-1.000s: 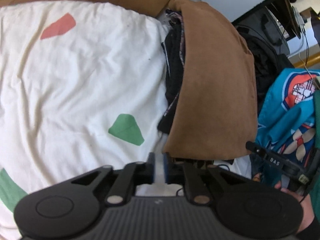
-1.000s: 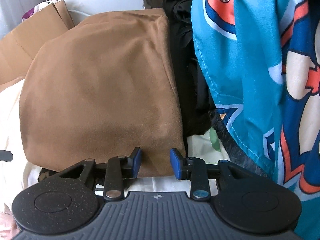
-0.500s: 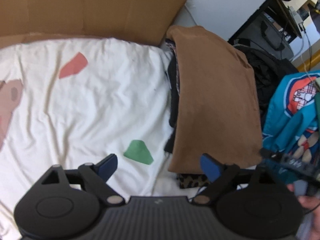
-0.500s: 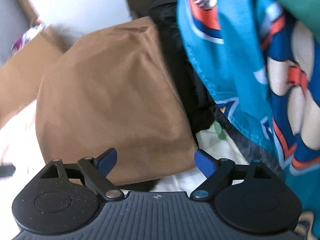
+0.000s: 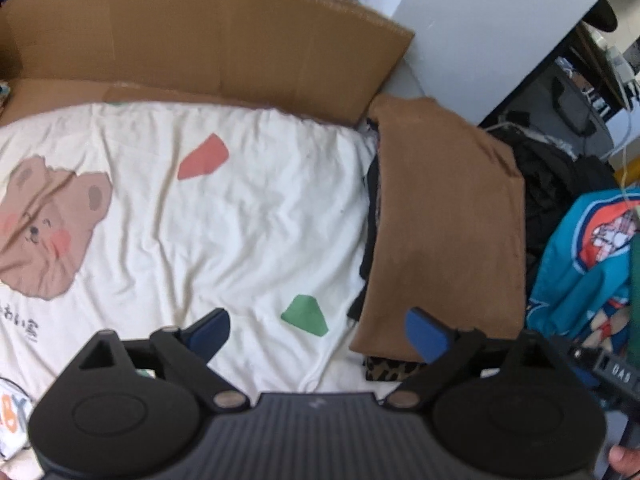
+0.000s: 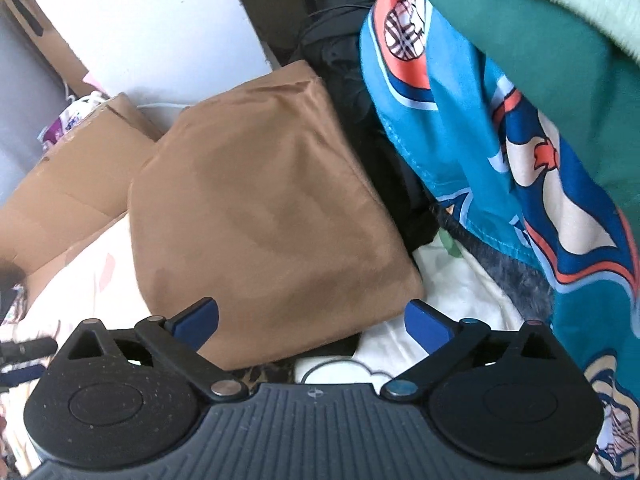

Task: Fold clothes
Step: 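Open both tools and pull them back from the placed shirt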

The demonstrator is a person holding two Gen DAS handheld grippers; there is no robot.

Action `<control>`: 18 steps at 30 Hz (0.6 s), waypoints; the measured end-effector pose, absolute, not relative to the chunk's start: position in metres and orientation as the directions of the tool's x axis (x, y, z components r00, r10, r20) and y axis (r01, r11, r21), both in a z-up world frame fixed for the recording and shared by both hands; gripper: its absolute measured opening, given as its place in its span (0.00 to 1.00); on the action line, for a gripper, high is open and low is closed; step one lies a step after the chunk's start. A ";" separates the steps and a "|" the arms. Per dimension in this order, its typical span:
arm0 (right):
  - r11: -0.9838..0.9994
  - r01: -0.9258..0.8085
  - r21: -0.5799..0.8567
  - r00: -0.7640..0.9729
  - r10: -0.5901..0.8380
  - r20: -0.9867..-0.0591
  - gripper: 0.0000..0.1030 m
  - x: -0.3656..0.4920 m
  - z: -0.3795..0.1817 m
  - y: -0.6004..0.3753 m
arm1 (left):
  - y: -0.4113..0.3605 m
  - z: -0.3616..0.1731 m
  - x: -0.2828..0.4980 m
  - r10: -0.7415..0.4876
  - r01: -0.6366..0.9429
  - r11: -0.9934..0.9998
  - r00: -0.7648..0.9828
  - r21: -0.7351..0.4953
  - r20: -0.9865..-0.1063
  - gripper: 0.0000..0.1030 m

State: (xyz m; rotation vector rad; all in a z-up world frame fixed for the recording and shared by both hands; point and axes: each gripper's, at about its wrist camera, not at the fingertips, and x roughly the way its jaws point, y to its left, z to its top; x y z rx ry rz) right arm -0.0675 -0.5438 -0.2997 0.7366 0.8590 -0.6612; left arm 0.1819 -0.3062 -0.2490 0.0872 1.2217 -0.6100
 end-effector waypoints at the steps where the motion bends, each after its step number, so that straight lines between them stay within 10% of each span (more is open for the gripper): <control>1: 0.579 0.754 0.311 0.499 -0.197 -0.844 0.99 -0.068 -0.294 -0.542 | -0.306 -0.241 0.181 -0.382 0.489 0.839 0.216 -0.239 -0.899 0.94; 18: 0.622 0.679 0.391 0.541 -0.063 -0.839 0.99 -0.075 -0.202 -0.516 | -0.253 -0.107 0.188 -0.338 0.467 0.868 0.305 -0.170 -0.890 0.99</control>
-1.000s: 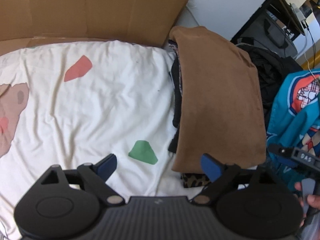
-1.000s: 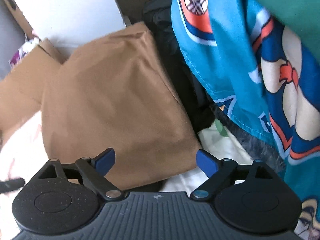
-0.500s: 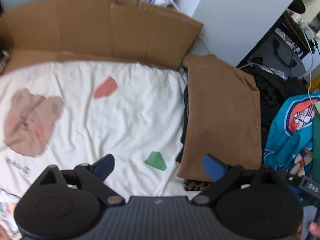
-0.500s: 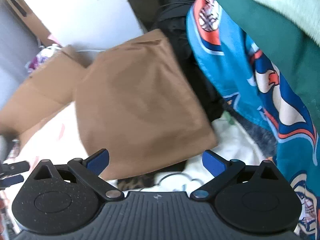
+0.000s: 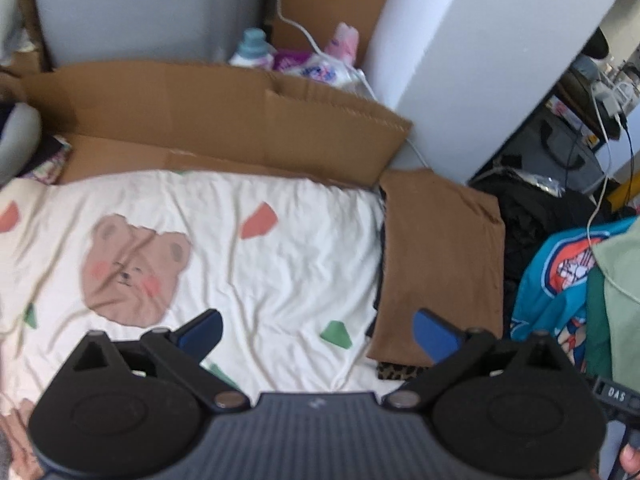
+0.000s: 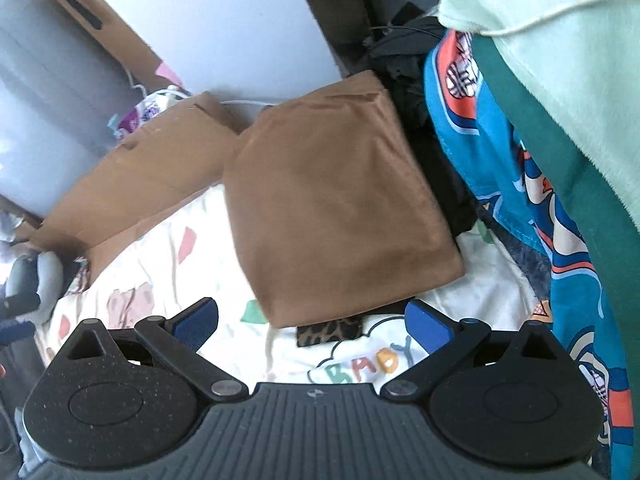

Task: Fold clothes
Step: 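Open both tools and pull them back from the placed shirt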

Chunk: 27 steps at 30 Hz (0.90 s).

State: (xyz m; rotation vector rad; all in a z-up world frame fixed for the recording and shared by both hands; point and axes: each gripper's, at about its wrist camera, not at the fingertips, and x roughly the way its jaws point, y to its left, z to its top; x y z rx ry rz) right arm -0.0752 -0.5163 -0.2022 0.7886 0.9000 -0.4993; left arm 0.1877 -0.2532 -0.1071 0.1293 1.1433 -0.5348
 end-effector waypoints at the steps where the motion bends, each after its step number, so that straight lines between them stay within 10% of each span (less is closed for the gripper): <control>1: 0.628 0.673 0.392 0.540 -0.055 -0.840 0.99 -0.075 -0.197 -0.515 | -0.250 -0.099 0.188 -0.329 0.470 0.869 0.316 -0.155 -0.890 0.99; 27: 0.776 0.545 0.318 0.518 -0.013 -0.855 0.99 -0.066 -0.044 -0.440 | -0.106 0.068 0.153 -0.270 0.418 0.904 0.401 -0.087 -0.875 0.99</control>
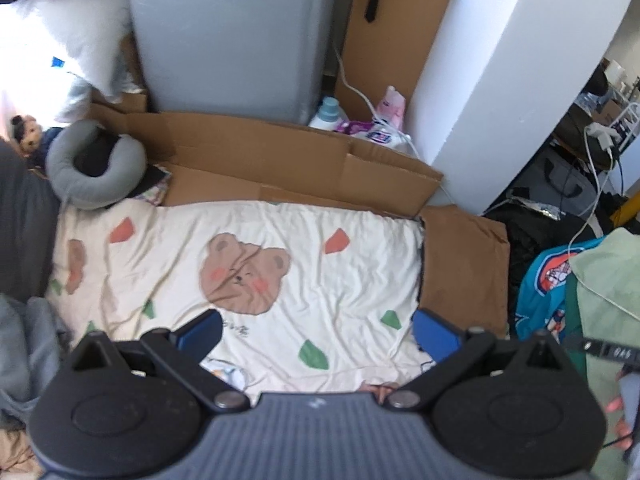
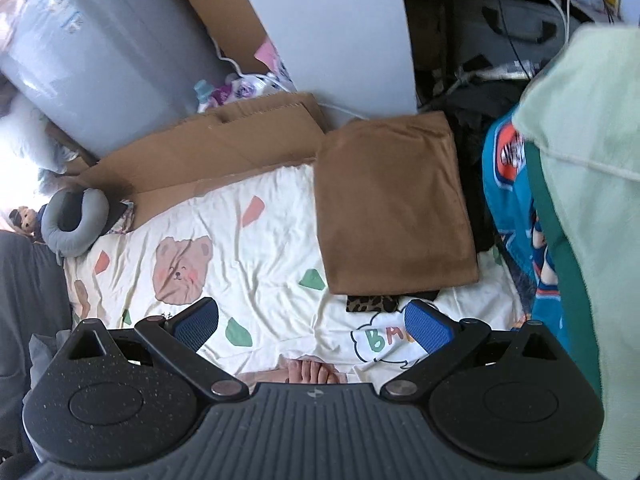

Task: Fold clothes

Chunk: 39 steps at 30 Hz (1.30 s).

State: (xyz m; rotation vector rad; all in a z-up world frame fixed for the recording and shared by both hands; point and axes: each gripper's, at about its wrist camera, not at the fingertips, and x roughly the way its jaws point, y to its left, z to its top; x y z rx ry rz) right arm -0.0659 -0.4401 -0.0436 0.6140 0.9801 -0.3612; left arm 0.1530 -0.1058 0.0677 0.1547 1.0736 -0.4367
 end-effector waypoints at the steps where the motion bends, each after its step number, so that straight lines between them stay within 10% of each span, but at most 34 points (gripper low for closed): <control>1: 0.782 0.534 0.321 0.524 -0.008 -0.852 0.99 -0.064 -0.035 -0.436 | -0.098 0.073 0.149 -0.263 0.412 0.908 0.416 -0.077 -0.870 0.99; 18: 0.918 0.302 0.258 0.600 0.027 -0.800 0.99 0.005 0.114 -0.343 | 0.001 0.105 0.112 -0.246 0.317 0.944 0.500 -0.088 -0.830 0.99; 39: 0.975 0.100 0.198 0.582 0.104 -0.807 0.99 -0.006 0.059 -0.214 | 0.076 0.095 0.041 -0.110 0.112 0.992 0.577 -0.055 -0.809 1.00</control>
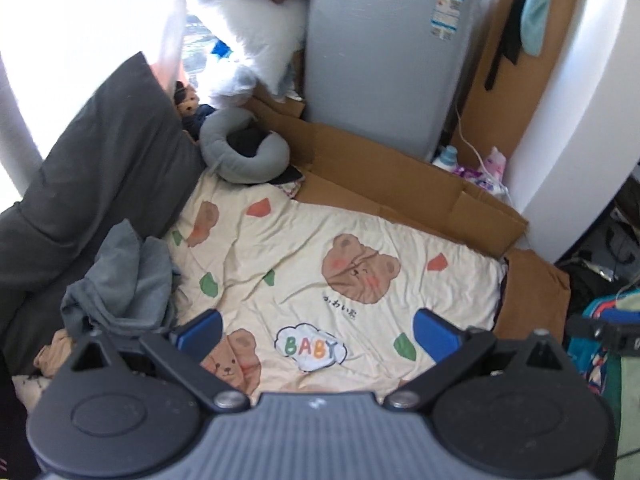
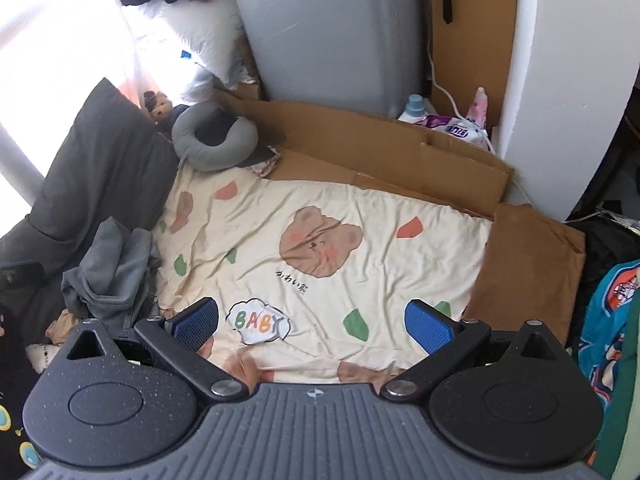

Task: Fold clothes

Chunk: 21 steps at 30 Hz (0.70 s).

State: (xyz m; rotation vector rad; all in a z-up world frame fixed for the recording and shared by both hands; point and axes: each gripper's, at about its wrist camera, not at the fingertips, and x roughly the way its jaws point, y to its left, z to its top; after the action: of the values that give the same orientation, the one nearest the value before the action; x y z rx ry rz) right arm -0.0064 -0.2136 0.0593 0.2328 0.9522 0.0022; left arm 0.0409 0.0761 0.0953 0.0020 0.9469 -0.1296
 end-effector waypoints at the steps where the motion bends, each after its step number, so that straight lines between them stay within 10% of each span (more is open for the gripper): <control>1: 0.975 0.099 0.201 0.580 0.107 -0.807 0.99 -0.007 0.058 -0.211 | 0.077 0.095 0.040 -0.110 0.105 0.993 0.581 -0.059 -0.807 1.00; 21: 0.986 0.077 0.148 0.544 0.083 -0.835 0.99 -0.016 0.011 -0.179 | 0.054 0.033 0.009 -0.056 0.053 0.998 0.595 -0.031 -0.801 1.00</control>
State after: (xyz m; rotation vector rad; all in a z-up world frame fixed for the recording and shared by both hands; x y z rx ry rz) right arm -0.0157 -0.1787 0.0115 0.1748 0.9975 0.0037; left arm 0.0089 0.0545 0.0334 -0.0042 0.9308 -0.0631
